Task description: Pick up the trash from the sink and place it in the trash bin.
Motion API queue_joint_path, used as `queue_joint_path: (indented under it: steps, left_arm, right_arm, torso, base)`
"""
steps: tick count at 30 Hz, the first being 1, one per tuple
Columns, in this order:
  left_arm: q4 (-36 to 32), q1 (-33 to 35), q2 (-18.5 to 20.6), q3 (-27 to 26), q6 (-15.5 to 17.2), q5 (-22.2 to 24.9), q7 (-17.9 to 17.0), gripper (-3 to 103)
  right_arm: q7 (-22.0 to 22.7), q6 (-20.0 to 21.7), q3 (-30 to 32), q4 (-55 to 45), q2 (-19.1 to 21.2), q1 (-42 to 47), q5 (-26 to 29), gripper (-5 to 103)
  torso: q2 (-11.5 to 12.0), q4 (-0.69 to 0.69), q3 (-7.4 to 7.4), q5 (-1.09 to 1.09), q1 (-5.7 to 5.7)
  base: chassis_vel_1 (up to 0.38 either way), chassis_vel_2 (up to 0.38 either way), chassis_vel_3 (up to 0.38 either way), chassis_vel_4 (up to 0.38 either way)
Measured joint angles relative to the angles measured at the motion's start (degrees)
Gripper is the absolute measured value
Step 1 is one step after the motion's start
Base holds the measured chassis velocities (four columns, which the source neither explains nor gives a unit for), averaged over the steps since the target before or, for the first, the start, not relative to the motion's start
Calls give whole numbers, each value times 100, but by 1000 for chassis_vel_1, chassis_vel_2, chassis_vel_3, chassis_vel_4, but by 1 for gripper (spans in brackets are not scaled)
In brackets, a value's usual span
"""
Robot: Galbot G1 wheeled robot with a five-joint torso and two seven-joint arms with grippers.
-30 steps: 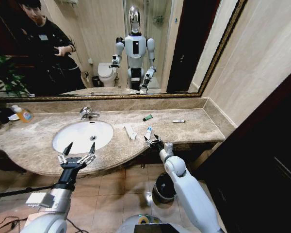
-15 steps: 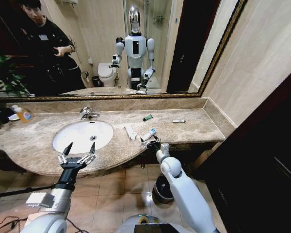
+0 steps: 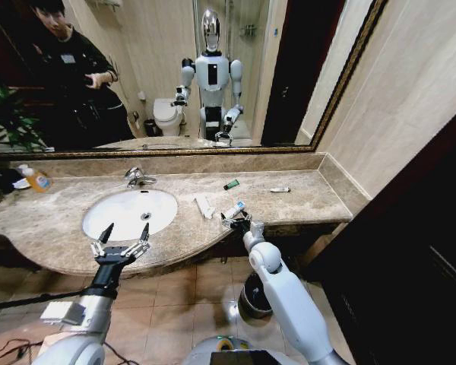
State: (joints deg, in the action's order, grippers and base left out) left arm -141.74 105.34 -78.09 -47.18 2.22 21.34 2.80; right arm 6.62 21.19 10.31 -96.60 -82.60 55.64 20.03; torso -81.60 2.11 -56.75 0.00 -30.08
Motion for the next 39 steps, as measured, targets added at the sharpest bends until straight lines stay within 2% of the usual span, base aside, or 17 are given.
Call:
queue_joint_path:
  steps: [13,15,17,18,20,21,24,26,28,29,31,33,35,36,39]
  left_arm:
    - [0,0,0,0,0,0,0,100]
    - [0,0,0,0,0,0,0,100]
    - [0,0,0,0,0,0,0,100]
    - [0,0,0,0,0,0,0,100]
    - [0,0,0,0,0,0,0,100]
    - [0,0,0,0,0,0,0,100]
    - [0,0,0,0,0,0,0,100]
    - [0,0,0,0,0,0,0,100]
    - [0,0,0,0,0,0,0,100]
    - [0,0,0,0,0,0,0,100]
    - [0,0,0,0,0,0,0,100]
    - [0,0,0,0,0,0,0,100]
    - [0,0,0,0,0,0,0,100]
    - [0,0,0,0,0,0,0,100]
    - [0,0,0,0,0,0,0,100]
  right_arm:
    - [7,-25,-26,-5,-24,67,-118,101]
    - [36,-36,-38,5,-24,67,-145,98]
    - [104,-63,-65,29,-25,61,-180,88]
    - [124,-70,-74,42,-27,57,-195,88]
    - [137,-84,-87,66,-33,52,-224,77]
    - [137,-84,-87,66,-33,52,-224,77]
    - [136,-106,-105,89,-46,43,-269,61]
    - [135,-107,-108,89,-47,40,-273,61]
    - [130,-114,-109,87,-48,36,-277,50]
    - [130,-114,-109,87,-48,36,-277,50]
    - [122,-130,-108,65,-41,44,-284,38]
    - [121,-155,-105,40,-23,67,-296,32]
    - [125,-163,-103,29,-17,77,-297,32]
    - [137,-186,-97,1,-2,98,-299,26]
    - [153,-203,-84,-84,30,142,-301,26]
  torso:
    - [0,0,0,0,0]
    - [0,0,0,0,0]
    - [0,0,0,0,0]
    - [0,0,0,0,0]
    - [0,0,0,0,0]
    - [0,0,0,0,0]
    - [0,0,0,0,0]
    - [0,0,0,0,0]
    - [0,0,0,0,0]
    - [0,0,0,0,0]
    - [0,0,0,0,0]
    - [0,0,0,0,0]
    - [0,0,0,0,0]
    - [0,0,0,0,0]
    - [0,0,0,0,0]
  base:
    - [0,0,0,0]
    - [0,0,0,0]
    - [0,0,0,0]
    - [0,0,0,0]
    - [0,0,0,0]
    - [0,0,0,0]
    - [0,0,0,0]
    - [0,0,0,0]
    - [0,0,0,0]
    - [0,0,0,0]
    - [0,0,0,0]
    - [0,0,0,0]
    - [0,0,0,0]
    - [0,0,0,0]
    - [0,0,0,0]
